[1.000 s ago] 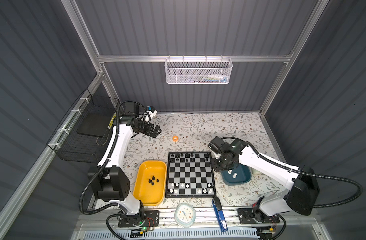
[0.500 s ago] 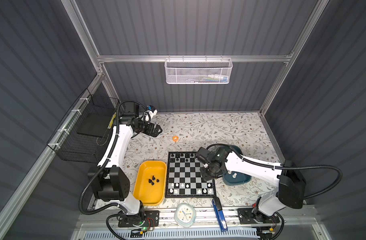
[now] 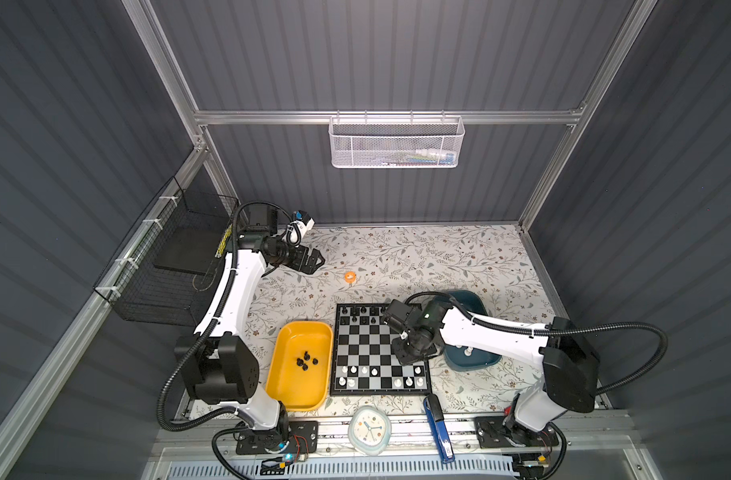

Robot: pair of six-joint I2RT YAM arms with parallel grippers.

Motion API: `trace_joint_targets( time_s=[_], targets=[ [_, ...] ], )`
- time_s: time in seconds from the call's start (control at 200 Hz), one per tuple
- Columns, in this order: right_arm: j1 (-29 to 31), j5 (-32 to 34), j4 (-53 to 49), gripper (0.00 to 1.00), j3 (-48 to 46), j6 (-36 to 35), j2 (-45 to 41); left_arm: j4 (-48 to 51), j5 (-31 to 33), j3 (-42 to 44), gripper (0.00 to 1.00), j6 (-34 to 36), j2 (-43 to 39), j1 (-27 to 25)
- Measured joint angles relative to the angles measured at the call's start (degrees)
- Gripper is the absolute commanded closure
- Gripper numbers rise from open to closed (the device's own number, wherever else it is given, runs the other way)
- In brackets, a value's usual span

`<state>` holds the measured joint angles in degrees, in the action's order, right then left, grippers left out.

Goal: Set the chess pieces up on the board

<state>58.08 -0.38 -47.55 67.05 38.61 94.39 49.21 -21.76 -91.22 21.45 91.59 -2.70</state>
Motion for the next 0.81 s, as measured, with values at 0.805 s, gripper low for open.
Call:
trace_joint_targets(
  time_s=[0.805],
  targets=[
    [1.2,-0.3,1.7,0.85,-2.9,3.4,2.6,-0.9,-0.8,0.6,0.0,-0.7,-0.5,0.0]
  ],
)
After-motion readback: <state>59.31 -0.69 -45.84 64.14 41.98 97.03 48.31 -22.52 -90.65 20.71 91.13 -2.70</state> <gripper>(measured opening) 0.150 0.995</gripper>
